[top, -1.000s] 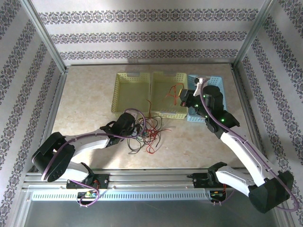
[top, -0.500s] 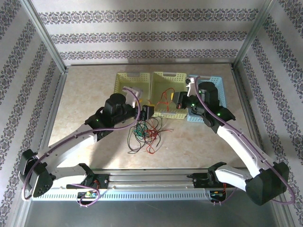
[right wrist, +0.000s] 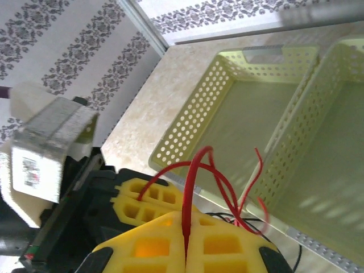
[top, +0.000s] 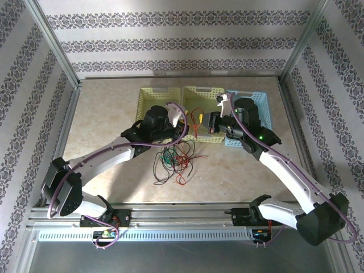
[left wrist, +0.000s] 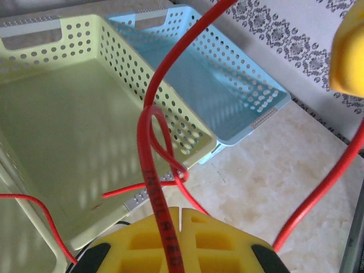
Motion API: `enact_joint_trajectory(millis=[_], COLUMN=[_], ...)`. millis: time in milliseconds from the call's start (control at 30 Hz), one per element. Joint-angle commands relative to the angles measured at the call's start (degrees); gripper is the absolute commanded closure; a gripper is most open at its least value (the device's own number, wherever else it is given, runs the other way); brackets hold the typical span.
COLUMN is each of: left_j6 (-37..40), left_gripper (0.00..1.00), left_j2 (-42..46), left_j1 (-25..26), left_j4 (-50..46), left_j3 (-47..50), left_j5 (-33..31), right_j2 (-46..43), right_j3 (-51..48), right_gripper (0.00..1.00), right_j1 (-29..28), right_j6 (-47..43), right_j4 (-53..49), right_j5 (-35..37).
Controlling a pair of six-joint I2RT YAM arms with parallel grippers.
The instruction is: Untangle the cables
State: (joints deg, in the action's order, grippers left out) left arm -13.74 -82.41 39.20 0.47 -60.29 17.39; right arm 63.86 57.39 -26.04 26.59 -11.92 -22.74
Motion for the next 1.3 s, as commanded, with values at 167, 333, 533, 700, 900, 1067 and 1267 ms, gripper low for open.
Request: enact_joint_trajectory(millis=[167,333,533,700,900,1067,1267], left_j6=[-8.08,-14.33,-18.08,-18.3,-19.49,-19.02,-18.91], left_gripper=[1.0,1.0,1.0,1.0,1.0,1.0,0.67], left_j2=[9.36,12.65,14.13,18.06,22.33,22.25,17.94], left_j1=[-2.58,-3.93,-5.26,-8.32,-12.14,-12.3,-12.13], left_j4=[11.4,17.99,21.85,22.73,24.54,24.44,22.29], left_j3=[3.65,6.52,6.36,7.47,9.32,10.06,9.09], left_j5=[4.9,11.26,18.45,18.46,19.07,19.35,18.4], right_j2=[-4.12,-3.35,-1.72,-2.42,-4.7,-5.04,-5.41], right_j3=[-1.52,-2.15,-1.59,-2.22,-5.5,-5.45,-3.99], right_gripper=[1.0,1.0,1.0,1.0,1.0,1.0,1.0], right_j1=[2.1,4.4,5.33,8.49,13.88,15.57,19.24], right_j6=[0.76,2.49,3.59,5.84,9.59,9.06,5.85], right_j4=[-4.18,-6.12,-9.74,-14.03,-16.12,-17.13,-13.46], right_j5=[19.52,21.42,26.55,32.75,35.12,36.01,28.94])
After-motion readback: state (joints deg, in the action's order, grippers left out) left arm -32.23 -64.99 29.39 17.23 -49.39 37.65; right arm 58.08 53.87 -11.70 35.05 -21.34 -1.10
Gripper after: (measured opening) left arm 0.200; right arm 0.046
